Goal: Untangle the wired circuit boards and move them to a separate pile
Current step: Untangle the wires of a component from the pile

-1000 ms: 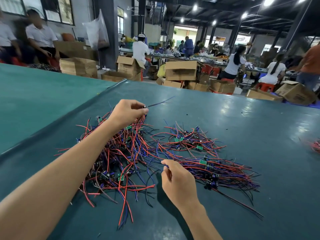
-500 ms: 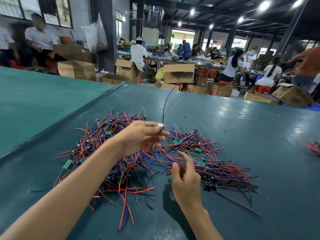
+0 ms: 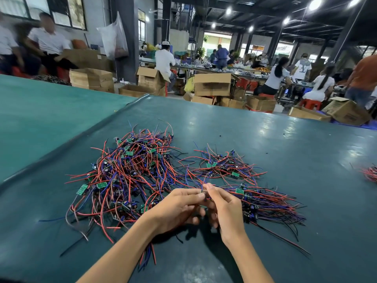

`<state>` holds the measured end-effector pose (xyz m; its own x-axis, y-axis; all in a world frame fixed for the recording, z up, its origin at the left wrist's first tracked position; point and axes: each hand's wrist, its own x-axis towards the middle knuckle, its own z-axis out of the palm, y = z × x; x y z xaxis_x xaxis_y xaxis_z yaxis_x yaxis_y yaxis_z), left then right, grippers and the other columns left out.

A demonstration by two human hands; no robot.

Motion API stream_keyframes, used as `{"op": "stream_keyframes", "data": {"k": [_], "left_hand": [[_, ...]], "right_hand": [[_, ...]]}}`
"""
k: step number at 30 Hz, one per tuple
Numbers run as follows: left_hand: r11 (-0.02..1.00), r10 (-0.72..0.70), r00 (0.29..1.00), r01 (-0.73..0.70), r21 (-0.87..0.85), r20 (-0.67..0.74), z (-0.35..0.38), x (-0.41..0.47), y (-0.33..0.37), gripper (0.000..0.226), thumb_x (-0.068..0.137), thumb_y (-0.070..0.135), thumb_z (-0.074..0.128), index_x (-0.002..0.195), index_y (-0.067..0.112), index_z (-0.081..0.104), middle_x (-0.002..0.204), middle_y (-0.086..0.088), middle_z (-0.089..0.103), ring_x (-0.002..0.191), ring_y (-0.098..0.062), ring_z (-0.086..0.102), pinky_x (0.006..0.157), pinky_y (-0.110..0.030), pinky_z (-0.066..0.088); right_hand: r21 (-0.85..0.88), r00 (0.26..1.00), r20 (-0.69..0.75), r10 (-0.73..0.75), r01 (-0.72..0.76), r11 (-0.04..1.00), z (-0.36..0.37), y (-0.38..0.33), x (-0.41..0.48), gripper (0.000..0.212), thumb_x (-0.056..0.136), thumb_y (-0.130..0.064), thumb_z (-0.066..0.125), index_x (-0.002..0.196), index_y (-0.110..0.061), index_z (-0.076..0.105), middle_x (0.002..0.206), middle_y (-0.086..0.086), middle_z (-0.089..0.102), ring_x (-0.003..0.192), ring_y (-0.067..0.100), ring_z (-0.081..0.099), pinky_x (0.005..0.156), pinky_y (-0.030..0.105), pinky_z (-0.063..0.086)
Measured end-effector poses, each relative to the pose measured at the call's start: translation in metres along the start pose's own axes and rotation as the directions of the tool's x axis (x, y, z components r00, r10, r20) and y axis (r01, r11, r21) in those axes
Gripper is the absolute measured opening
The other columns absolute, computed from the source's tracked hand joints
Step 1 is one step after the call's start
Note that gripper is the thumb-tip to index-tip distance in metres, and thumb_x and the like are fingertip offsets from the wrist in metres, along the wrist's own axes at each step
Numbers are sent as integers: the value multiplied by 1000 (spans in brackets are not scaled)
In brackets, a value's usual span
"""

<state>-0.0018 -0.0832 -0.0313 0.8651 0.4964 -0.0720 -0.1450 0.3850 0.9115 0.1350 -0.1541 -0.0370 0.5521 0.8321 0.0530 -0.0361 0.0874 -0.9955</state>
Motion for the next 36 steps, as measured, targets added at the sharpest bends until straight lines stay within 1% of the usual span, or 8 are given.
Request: {"op": "stream_keyframes", "data": {"k": [6,11,17,22,25,27,31,36], "left_hand": [[994,114,993,-114,-2,25,1,-4,-4,27,103,28,54,121,12,65,118,-14,64,79,-17,62,64,-24,50],[993,110,993,-108,-46,40,-2,-3,-3,27,102,31,54,113,10,66,116,-18,67,79,-24,63,66,-29,49],[993,108,994,-107,-49,6,-3,-3,-5,36,99,35,55,108,4,71,104,-19,73,77,-22,66,67,-27,50],[992,112,991,-116,-48,-77,-1,-1,-5,36,95,41,62,107,9,74,98,-16,72,74,-20,66,63,-27,49],[987,148,978,-156,-49,-144,-2,-2,-6,30,93,36,66,98,7,72,90,-17,72,69,-20,65,60,-27,49],[986,157,977,-164,-37,-146,-1,-2,-7,27,97,30,62,99,6,73,89,-19,71,68,-20,64,60,-28,49],[989,148,979,-142,50,-144,6,-2,-7,27,98,24,57,93,1,70,83,-21,71,63,-19,61,60,-25,49],[990,129,986,-123,61,-102,8,-6,-2,30,98,23,55,86,3,73,79,-22,71,60,-19,61,63,-24,51]], "right_hand": [[59,997,33,71,-73,996,-1,1,3,25,89,-40,71,89,-17,79,61,5,56,45,22,46,40,21,30],[86,959,235,159,-184,979,0,-9,10,46,79,-51,79,59,-15,58,51,2,44,40,22,47,41,21,34],[-17,941,316,120,-120,993,1,-20,27,39,73,-45,79,97,-14,80,48,-3,41,42,15,34,43,21,30],[-199,904,405,137,-59,978,-3,-35,39,29,85,-39,75,91,-11,80,62,3,57,58,23,44,55,26,29],[-276,874,462,151,-20,961,-5,-46,44,29,87,-35,76,86,-6,79,67,9,65,56,14,53,52,22,35],[-318,873,461,161,-7,948,-6,-49,45,31,86,-36,77,88,-5,79,70,21,64,59,20,52,58,26,36],[-378,893,409,186,-19,925,-7,-51,48,25,90,-35,72,81,-13,80,50,-1,40,43,12,29,43,18,20],[-252,924,333,189,-106,962,-7,-61,61,20,89,-18,72,76,-3,78,53,-1,29,43,12,23,41,18,18]]}}
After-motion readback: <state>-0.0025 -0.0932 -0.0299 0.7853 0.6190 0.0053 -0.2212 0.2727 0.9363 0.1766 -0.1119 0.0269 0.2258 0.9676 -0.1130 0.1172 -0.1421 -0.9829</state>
